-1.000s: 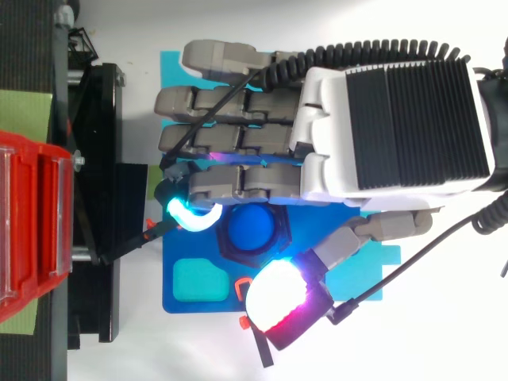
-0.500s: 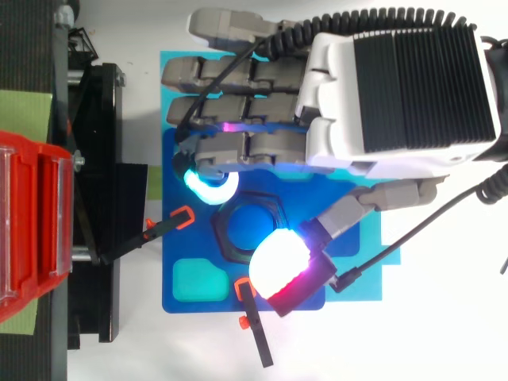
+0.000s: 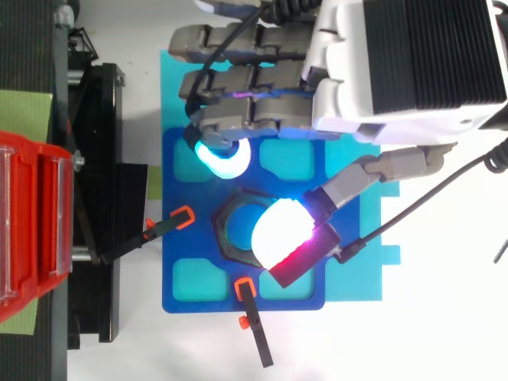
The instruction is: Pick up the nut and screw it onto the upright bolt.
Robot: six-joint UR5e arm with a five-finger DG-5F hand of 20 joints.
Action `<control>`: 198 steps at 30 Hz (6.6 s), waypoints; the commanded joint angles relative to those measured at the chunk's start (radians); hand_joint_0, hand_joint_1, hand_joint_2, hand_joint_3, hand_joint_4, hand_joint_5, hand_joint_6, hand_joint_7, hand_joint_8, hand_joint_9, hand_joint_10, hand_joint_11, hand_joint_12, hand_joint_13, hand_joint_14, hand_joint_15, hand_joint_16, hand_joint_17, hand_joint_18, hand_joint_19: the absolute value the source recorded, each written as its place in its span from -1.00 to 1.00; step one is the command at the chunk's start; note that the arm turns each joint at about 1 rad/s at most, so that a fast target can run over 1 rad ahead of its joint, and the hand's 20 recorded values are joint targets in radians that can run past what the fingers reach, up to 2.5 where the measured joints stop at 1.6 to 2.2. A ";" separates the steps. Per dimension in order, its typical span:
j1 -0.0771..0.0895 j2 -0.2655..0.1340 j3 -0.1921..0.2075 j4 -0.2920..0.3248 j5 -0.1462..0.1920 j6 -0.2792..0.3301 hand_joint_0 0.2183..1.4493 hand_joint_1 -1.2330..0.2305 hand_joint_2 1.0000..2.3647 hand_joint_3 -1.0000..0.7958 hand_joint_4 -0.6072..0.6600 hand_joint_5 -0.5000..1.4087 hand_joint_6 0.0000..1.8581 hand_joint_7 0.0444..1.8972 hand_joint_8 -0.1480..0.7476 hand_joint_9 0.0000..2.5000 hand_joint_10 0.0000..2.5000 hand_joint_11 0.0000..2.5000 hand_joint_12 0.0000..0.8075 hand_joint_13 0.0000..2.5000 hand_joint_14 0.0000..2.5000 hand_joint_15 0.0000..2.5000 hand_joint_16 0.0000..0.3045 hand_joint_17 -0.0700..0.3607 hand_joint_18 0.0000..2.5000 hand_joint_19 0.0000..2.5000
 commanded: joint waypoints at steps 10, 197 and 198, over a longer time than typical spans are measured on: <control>0.013 0.000 0.036 0.001 -0.005 -0.019 -0.57 0.43 -1.00 -0.44 0.27 -0.64 -0.46 -0.28 -0.15 -0.68 -1.00 -1.00 -0.22 -0.88 -1.00 -1.00 -0.74 -0.27 -1.00 -1.00; -0.001 -0.014 0.079 -0.170 0.031 -0.036 -0.51 0.37 -1.00 -0.44 0.24 -0.44 -0.46 0.40 -0.03 -0.29 -1.00 -1.00 -0.39 -0.63 -1.00 -1.00 -0.85 -0.44 -0.96 -1.00; -0.003 -0.014 0.079 -0.170 0.031 -0.036 -0.51 0.37 -1.00 -0.44 0.23 -0.44 -0.46 0.40 -0.03 -0.28 -1.00 -1.00 -0.39 -0.63 -1.00 -1.00 -0.85 -0.44 -0.96 -1.00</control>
